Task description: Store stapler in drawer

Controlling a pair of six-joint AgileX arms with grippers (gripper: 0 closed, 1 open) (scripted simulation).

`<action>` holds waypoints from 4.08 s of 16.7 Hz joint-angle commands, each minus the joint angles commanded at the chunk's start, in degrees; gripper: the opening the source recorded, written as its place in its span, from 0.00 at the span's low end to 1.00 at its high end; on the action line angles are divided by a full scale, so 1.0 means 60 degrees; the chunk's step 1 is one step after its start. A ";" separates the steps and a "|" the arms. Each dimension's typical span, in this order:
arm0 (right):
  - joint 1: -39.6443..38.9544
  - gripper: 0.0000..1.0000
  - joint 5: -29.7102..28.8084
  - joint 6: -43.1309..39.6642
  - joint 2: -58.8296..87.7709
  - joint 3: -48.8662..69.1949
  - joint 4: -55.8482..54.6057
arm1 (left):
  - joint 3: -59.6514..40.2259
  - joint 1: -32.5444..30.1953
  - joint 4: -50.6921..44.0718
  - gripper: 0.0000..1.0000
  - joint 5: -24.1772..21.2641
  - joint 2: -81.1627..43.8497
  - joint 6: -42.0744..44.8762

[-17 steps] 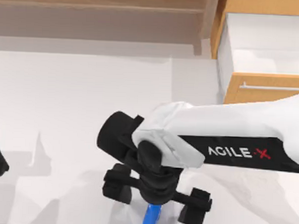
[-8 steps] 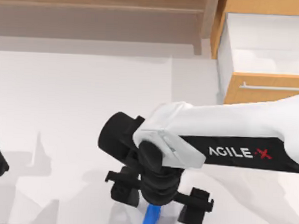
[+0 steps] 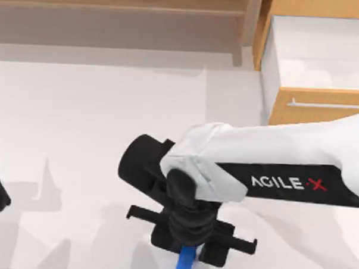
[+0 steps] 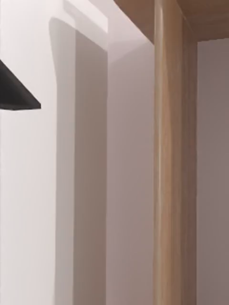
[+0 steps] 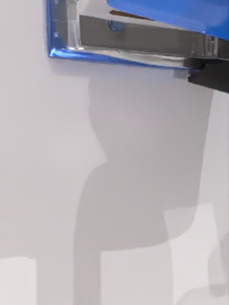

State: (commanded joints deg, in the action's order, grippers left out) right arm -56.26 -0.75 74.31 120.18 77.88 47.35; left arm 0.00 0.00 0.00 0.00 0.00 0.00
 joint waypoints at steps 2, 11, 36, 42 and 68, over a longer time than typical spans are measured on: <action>0.0000 0.00 0.0000 0.0000 0.0000 0.0000 0.0000 | 0.0000 0.0000 0.0000 1.00 0.0000 0.0000 0.0000; -0.0017 0.00 -0.0026 -0.0087 -0.0376 0.0277 0.0760 | 0.0000 0.0000 0.0000 1.00 0.0000 0.0000 0.0000; 0.6901 0.00 -0.2107 -0.8472 0.1011 0.7568 0.3863 | 0.0000 0.0000 0.0000 1.00 0.0000 0.0000 0.0000; 0.8004 0.00 -0.0127 -1.0773 0.3174 0.7513 0.4330 | 0.0000 0.0000 0.0000 1.00 0.0000 0.0000 0.0000; 0.8010 0.75 -0.0080 -1.0817 0.3263 0.7209 0.4002 | 0.0000 0.0000 0.0000 1.00 0.0000 0.0000 0.0000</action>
State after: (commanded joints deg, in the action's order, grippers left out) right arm -8.20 -1.23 9.41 139.76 121.13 71.36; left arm 0.00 0.00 0.00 0.00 0.00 0.00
